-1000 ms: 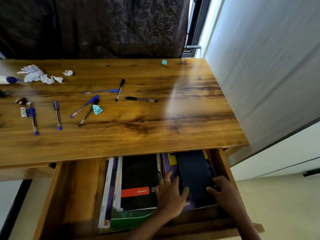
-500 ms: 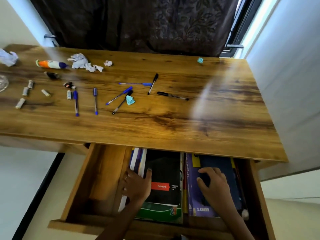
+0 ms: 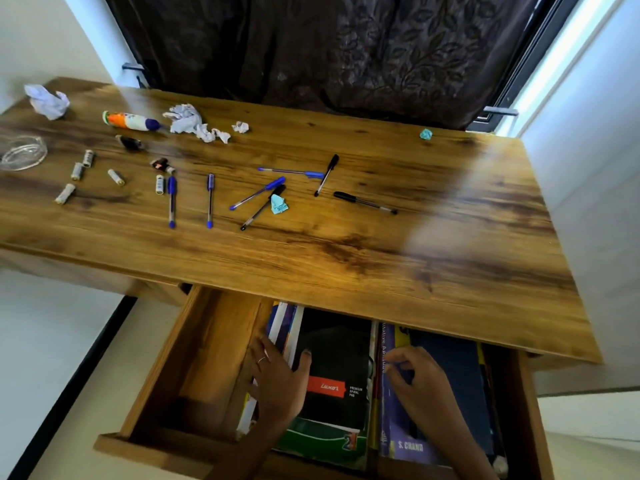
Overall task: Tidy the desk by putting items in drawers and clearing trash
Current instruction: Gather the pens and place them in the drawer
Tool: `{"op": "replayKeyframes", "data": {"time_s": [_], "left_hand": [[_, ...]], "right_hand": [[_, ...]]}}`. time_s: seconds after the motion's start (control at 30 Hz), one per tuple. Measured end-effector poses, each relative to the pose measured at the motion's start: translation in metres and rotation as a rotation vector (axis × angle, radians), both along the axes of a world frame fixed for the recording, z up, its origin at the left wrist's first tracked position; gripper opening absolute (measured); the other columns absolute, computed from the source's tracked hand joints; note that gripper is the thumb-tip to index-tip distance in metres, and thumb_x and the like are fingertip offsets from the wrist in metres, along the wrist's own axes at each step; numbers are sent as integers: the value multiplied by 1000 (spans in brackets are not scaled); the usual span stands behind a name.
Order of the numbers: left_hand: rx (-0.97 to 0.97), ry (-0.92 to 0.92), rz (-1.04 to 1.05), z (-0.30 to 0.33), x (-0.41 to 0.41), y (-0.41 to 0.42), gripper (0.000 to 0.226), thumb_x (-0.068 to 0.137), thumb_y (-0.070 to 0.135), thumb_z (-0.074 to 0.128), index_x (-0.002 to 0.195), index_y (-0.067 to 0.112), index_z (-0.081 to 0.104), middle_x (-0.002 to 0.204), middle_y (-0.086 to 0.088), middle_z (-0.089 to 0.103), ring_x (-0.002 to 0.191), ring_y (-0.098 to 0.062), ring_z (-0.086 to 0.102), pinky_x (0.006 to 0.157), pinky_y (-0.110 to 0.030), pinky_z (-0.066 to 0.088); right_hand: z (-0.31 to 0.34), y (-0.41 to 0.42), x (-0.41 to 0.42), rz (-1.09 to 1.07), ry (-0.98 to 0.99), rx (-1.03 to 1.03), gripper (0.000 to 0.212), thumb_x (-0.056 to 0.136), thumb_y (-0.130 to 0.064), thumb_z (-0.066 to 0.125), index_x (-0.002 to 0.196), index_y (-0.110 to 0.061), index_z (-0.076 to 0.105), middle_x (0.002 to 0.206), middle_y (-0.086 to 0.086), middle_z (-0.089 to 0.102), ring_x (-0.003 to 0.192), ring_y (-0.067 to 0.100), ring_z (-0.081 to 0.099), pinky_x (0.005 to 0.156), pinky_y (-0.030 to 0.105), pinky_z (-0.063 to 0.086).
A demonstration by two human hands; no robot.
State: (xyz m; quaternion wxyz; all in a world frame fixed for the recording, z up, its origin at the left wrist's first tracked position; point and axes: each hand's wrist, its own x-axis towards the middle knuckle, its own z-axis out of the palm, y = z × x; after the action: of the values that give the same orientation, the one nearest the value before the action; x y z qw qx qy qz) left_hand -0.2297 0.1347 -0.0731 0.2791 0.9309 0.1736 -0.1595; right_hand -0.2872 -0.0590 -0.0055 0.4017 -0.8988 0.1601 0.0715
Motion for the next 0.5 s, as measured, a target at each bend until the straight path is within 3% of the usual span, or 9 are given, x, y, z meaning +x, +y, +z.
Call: {"op": "replayKeyframes", "data": {"time_s": [0.1, 0.2, 0.27, 0.37, 0.5], "left_hand": [[-157, -418, -131, 19, -10, 1, 62, 88, 35, 58, 141, 16, 34, 144, -6, 41, 133, -20, 38, 104, -29, 31], [-254, -662, -324, 41, -3, 5, 41, 87, 28, 52, 126, 17, 50, 124, 1, 57, 117, -6, 47, 97, -8, 31], [-279, -730, -442, 53, 14, 11, 39, 88, 28, 48, 125, 17, 52, 123, 4, 56, 116, -4, 45, 99, -9, 30], [-296, -748, -523, 64, 56, 25, 42, 90, 31, 45, 130, 20, 48, 129, 6, 51, 118, -7, 44, 97, -22, 36], [-217, -681, -572, 59, 126, 48, 49, 89, 38, 40, 136, 24, 39, 139, 4, 43, 124, -11, 40, 99, -27, 34]], "right_hand": [[11, 9, 16, 18, -74, 28, 23, 90, -16, 58, 85, -39, 55, 89, -15, 59, 90, 4, 57, 80, 27, 50], [21, 24, 39, 38, -151, 52, 12, 89, -16, 58, 92, -27, 62, 90, -12, 62, 87, 3, 59, 77, 26, 51], [28, 35, 58, 46, -194, 43, 10, 90, -17, 57, 93, -22, 64, 92, -11, 63, 87, 3, 60, 76, 21, 51], [36, 55, 89, 23, -254, -5, 8, 89, -16, 58, 93, -21, 64, 92, -11, 62, 86, 1, 59, 70, 13, 47], [32, 78, 130, -72, -321, -75, 10, 87, -12, 60, 92, -19, 65, 93, -4, 65, 86, 10, 61, 73, 27, 49]]}}
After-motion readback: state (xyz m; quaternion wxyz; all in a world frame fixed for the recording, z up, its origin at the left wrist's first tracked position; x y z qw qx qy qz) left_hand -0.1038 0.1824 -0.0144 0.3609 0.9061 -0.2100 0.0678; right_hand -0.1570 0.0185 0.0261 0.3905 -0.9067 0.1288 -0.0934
